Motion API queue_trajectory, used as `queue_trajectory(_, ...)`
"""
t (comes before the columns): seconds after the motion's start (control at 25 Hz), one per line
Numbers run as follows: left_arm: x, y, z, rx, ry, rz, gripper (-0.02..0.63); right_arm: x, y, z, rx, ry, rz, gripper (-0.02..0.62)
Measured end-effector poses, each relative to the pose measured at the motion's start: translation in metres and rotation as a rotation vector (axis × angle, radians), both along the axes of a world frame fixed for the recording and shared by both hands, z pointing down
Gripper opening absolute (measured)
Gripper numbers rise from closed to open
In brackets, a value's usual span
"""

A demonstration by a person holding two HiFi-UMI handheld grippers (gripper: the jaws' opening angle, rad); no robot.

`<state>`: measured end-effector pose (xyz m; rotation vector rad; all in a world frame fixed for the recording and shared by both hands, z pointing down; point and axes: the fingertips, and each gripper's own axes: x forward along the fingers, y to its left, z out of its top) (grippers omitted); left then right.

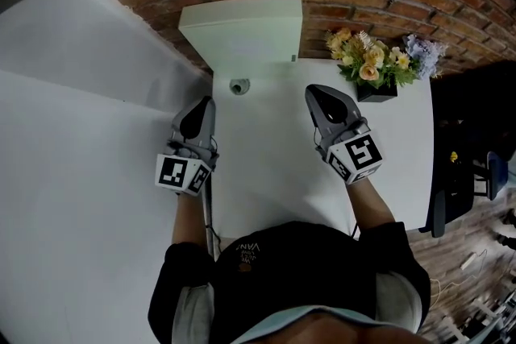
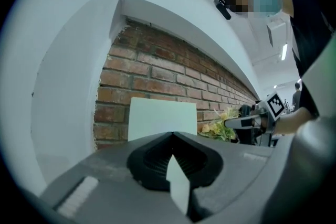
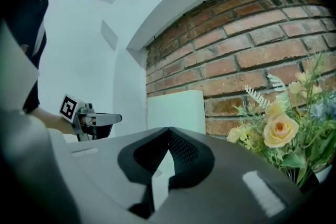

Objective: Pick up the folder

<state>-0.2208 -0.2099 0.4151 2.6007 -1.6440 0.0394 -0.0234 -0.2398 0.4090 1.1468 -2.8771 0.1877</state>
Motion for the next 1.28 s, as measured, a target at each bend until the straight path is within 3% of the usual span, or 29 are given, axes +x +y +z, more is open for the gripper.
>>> queue_trajectory(0.44, -0.02, -0.043, 0.007, 0.009, -0.059, -0.01, 0.0, -0.012, -0.039, 0.013, -0.01, 0.013, 0.011, 0.018)
queue_trajectory(1.04, -0.038, -0.087, 0.021, 0.028, -0.093, -0.024, 0.013, -0.018, -0.074, 0.041, -0.067, 0.035, 0.03, 0.115)
queue_trajectory(1.28, -0.041, -0.095, 0.027, 0.016, -0.097, -0.022, 0.082, -0.021, -0.085, 0.047, -0.082, 0.034, 0.03, 0.166)
